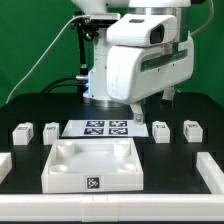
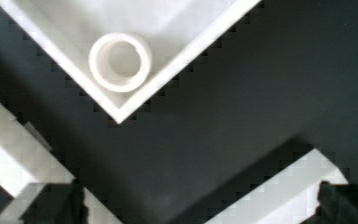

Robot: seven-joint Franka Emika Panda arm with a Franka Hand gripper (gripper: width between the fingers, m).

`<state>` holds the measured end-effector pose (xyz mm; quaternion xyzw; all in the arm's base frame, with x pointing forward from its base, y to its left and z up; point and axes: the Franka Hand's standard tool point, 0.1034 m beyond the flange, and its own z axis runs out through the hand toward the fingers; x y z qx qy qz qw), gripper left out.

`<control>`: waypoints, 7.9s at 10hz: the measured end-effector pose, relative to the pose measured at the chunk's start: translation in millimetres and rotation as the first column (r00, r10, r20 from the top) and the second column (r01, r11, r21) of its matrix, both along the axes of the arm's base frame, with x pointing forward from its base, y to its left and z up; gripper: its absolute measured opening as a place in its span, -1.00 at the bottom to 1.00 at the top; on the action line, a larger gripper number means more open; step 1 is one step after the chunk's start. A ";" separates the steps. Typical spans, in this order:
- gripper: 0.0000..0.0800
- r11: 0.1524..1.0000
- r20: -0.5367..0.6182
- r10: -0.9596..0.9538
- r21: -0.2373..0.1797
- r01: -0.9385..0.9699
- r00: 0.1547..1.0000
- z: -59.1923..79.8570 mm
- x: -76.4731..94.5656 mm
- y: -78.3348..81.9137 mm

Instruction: Assemble one leg

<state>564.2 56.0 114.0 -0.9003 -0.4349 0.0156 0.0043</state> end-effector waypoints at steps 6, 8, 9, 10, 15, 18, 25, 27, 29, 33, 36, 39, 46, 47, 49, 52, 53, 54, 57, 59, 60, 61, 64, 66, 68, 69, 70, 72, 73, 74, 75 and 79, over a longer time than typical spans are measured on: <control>0.63 1.000 -0.001 0.000 0.000 0.000 1.000 -0.5 -0.2 0.0; 0.63 1.000 -0.001 0.000 0.000 0.000 1.000 -0.5 -0.2 0.0; 0.63 1.000 -0.001 0.000 0.000 0.000 1.000 -0.6 -0.2 0.0; 0.63 1.000 -0.001 0.000 0.000 0.000 1.000 -0.6 -0.2 -0.2; 0.63 0.909 -0.007 0.418 0.010 -0.418 0.909 -17.4 -44.5 -43.5; 0.63 0.903 -0.012 0.431 0.013 -0.430 0.902 -19.8 -46.3 -48.5; 0.63 0.717 0.011 0.696 0.022 -0.696 0.718 -45.6 -102.5 -77.6; 0.63 0.680 0.002 0.733 0.042 -0.732 0.681 -59.1 -120.0 -91.0; 0.63 0.689 -0.011 0.723 0.069 -0.721 0.690 -77.0 -126.1 -91.9; 0.63 0.702 -0.026 0.710 0.098 -0.705 0.703 -98.7 -124.4 -88.1; 0.06 0.707 -0.027 0.706 0.098 -0.701 0.708 -99.1 -124.7 -89.0; -0.80 0.708 -0.028 0.705 0.098 -0.700 0.709 -99.6 -125.1 -89.6; -0.84 0.722 -0.027 0.691 0.094 -0.686 0.723 -99.5 -123.4 -89.0; -0.84 0.751 -0.026 0.658 0.091 -0.654 0.753 -99.7 -119.5 -80.3; -0.84 0.783 -0.015 0.619 0.094 -0.615 0.785 -99.7 -109.5 -49.8; -0.84 0.777 0.025 0.622 0.102 -0.621 0.783 -99.3 -83.7 -0.4; -0.84 0.772 0.040 0.627 0.104 -0.628 0.778 -99.2 -74.6 12.9; -0.84 0.769 0.051 0.630 0.105 -0.631 0.775 -99.0 -67.0 18.5; -0.84 0.771 0.053 0.626 0.104 -0.628 0.778 -99.1 -65.1 18.8; -0.65 0.782 0.050 0.613 0.106 -0.615 0.788 -100.1 -65.9 19.3; -0.32 0.783 0.049 0.611 0.107 -0.612 0.790 -100.4 -66.2 19.2; 0.14 0.785 0.049 0.608 0.107 -0.610 0.792 -100.3 -66.2 19.2; 0.59 0.788 0.049 0.604 0.106 -0.606 0.795 -100.1 -65.8 19.2; 0.62 0.793 0.053 0.599 0.102 -0.601 0.799 -96.4 -63.9 20.2; 0.62 0.812 0.054 0.577 0.073 -0.580 0.815 -69.4 -63.7 23.4; 0.62 0.823 0.052 0.562 0.063 -0.565 0.825 -56.2 -66.5 24.5; 0.62 0.840 0.054 0.538 0.052 -0.541 0.841 -44.0 -67.1 26.4; 0.62 0.856 0.066 0.514 0.038 -0.516 0.856 -31.8 -67.9 26.3; 0.62 0.872 0.059 0.484 0.043 -0.487 0.873 -35.2 -69.2 26.2; 0.62 0.875 0.059 0.480 0.043 -0.483 0.875 -35.0 -69.0 25.9; 0.62 0.907 0.056 0.416 0.046 -0.418 0.908 -35.3 -69.3 26.2; 0.62 0.982 0.025 -0.176 0.077 0.174 0.984 -47.3 -93.2 33.8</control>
Offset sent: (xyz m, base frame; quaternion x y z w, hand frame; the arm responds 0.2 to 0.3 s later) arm 0.0000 0.0000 0.0000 0.0000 0.0000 0.0000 1.0000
